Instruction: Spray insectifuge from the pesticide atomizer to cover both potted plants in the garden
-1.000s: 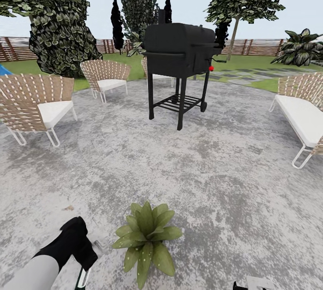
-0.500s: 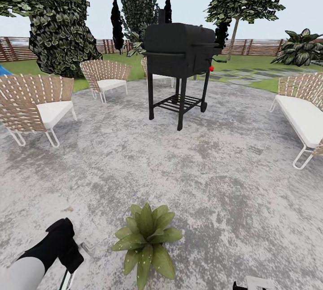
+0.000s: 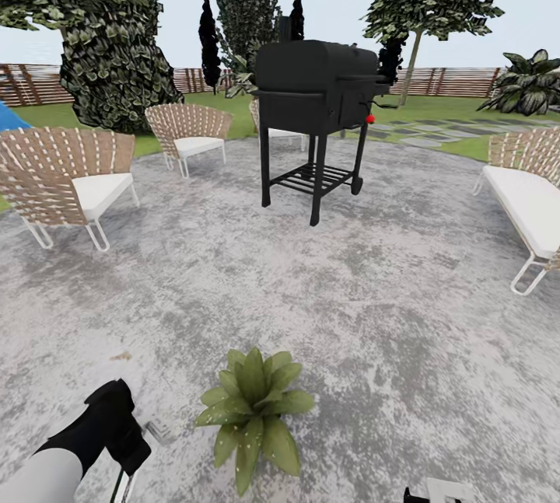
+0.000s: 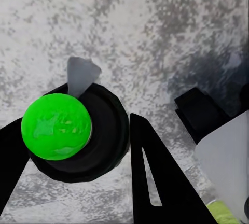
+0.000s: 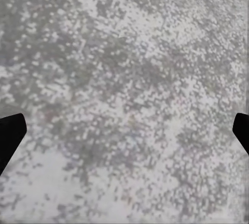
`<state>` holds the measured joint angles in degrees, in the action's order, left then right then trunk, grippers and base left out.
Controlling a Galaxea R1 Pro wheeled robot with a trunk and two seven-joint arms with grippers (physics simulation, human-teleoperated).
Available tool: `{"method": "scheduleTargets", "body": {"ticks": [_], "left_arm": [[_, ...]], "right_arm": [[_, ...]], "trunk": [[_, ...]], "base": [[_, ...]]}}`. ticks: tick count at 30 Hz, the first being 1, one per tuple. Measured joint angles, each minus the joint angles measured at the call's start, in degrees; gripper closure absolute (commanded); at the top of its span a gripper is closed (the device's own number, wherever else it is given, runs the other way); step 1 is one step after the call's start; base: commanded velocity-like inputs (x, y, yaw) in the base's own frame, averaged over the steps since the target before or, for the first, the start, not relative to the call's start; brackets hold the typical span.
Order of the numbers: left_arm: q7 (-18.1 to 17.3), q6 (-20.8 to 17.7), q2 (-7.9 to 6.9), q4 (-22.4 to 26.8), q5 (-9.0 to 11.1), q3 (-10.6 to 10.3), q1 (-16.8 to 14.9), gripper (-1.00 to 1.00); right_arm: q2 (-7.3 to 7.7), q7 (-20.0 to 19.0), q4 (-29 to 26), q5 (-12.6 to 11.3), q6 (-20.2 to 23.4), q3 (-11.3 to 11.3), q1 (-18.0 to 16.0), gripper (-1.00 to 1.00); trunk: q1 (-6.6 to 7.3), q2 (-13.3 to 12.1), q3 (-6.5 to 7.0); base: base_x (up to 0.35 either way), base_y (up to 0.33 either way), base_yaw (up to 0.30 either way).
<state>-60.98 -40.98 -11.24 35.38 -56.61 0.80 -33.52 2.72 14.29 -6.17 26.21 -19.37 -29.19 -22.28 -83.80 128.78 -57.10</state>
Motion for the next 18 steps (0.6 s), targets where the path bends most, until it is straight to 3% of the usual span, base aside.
{"method": "scheduleTargets", "body": {"ticks": [4, 11, 14, 18], "left_arm": [[-0.2, 0.0, -0.03, 0.0, -0.1, 0.1, 0.0, 1.00], [-0.6, -0.5, 0.01, 0.1, -0.1, -0.3, -0.5, 1.00], [-6.3, -0.5, 0.11, 0.3, -0.8, -0.6, -0.9, 1.00], [-8.9, -0.4, -0.13, 0.4, -1.3, -1.0, -2.2, 1.00]], "right_arm": [[0.00, 0.0, 0.0, 0.0, 0.0, 0.0, 0.0, -1.00], [-0.01, 0.0, 0.0, 0.0, 0.0, 0.0, 0.0, -1.00], [-0.02, 0.0, 0.0, 0.0, 0.1, 0.0, 0.0, -1.00], [-0.01, 0.0, 0.0, 0.0, 0.1, 0.0, 0.0, -1.00]], "trunk": [[0.01, 0.0, 0.00], [0.02, 0.0, 0.00], [0.02, 0.0, 0.00], [0.02, 0.0, 0.00]], "base": [[-0.164, -0.194, 0.271], [-0.012, -0.025, 0.277], [0.000, -0.001, 0.277], [0.000, 0.000, 0.277]]}}
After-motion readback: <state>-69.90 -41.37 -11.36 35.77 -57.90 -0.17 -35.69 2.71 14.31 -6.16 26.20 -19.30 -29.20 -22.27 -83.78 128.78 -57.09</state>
